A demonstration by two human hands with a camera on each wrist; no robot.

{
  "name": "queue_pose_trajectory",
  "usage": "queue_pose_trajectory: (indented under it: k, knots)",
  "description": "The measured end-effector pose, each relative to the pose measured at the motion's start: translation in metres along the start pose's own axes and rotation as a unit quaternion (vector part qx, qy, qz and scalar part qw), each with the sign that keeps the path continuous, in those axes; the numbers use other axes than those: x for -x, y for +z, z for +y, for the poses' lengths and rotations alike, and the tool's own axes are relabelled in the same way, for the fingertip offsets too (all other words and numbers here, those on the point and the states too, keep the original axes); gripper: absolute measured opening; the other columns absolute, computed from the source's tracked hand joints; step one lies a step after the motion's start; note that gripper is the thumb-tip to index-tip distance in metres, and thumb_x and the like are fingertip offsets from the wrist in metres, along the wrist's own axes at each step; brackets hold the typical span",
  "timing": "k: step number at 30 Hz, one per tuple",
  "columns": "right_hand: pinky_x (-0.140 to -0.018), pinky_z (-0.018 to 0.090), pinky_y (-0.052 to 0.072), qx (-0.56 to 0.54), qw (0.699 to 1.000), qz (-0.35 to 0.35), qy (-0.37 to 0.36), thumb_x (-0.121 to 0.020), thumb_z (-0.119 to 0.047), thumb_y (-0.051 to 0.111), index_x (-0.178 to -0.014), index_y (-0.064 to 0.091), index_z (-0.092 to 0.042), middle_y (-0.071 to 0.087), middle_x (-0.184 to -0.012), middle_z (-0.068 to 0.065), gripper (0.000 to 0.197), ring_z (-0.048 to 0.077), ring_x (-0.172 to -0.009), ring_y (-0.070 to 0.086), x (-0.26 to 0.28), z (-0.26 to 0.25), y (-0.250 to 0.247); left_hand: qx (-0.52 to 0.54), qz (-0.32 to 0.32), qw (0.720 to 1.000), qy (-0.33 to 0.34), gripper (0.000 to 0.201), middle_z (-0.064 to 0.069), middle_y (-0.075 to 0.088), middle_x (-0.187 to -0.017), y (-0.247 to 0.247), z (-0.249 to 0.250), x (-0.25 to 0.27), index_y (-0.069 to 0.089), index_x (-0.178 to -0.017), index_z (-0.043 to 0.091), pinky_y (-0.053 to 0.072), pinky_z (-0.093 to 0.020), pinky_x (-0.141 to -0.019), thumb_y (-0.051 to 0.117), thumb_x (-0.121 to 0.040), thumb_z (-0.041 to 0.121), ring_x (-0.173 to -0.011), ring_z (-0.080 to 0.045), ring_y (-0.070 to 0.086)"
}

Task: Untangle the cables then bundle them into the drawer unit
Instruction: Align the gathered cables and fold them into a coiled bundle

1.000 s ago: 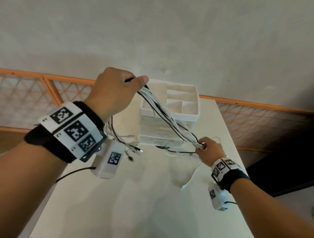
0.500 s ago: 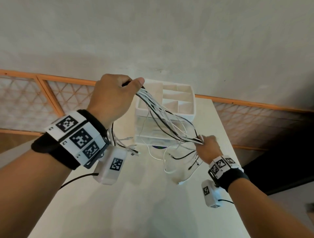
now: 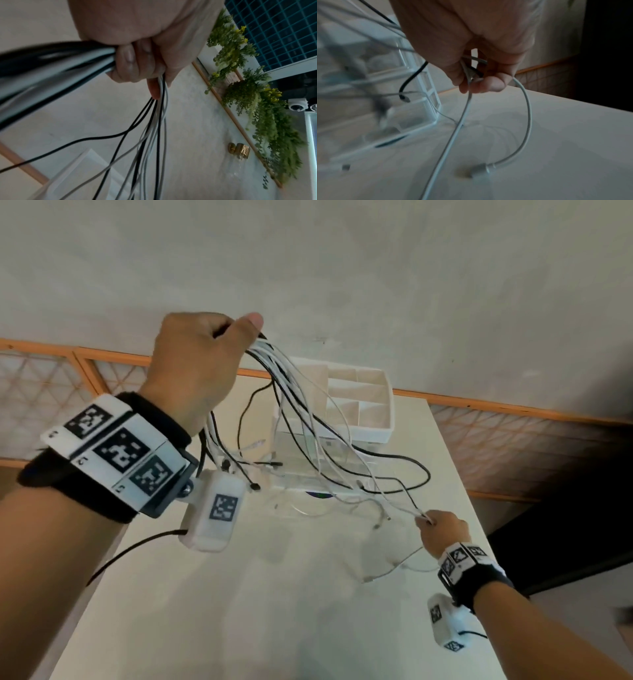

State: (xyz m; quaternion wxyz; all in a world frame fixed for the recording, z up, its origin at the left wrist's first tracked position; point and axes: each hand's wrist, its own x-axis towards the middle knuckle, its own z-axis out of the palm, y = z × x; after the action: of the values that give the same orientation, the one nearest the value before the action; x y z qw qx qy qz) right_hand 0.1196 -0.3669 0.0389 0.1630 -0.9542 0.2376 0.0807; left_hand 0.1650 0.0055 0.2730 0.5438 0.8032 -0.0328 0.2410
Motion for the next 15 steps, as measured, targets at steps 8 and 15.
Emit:
queue_pose_trajectory:
  k: [8, 15]
  knots:
    - [-0.091, 0.036, 0.048, -0.102, 0.993, 0.050, 0.022, -0.087, -0.026, 0.073, -0.137, 0.052, -0.018, 0.050, -0.132, 0.023, 0.055, 0.039, -0.107, 0.060, 0.001, -0.017, -0.026, 0.011, -0.034, 0.999, -0.032, 0.061, -0.014, 0.026, -0.062, 0.007, 0.001, 0.012, 0.030, -0.060, 0.005, 0.026, -0.034, -0.056, 0.063, -0.091, 0.047, -0.055, -0.025, 0.023]
    - [-0.075, 0.028, 0.049, -0.098, 0.988, 0.012, -0.117, -0.070, -0.028, 0.065, -0.074, 0.060, -0.028, 0.064, -0.091, -0.007, 0.006, 0.019, -0.083, 0.060, 0.062, -0.107, -0.030, 0.073, -0.057, 0.993, -0.072, 0.056, -0.009, 0.018, -0.059, 0.018, 0.014, 0.015, 0.029, -0.055, 0.017, 0.020, -0.020, -0.043, 0.064, -0.094, 0.038, -0.043, -0.021, 0.015]
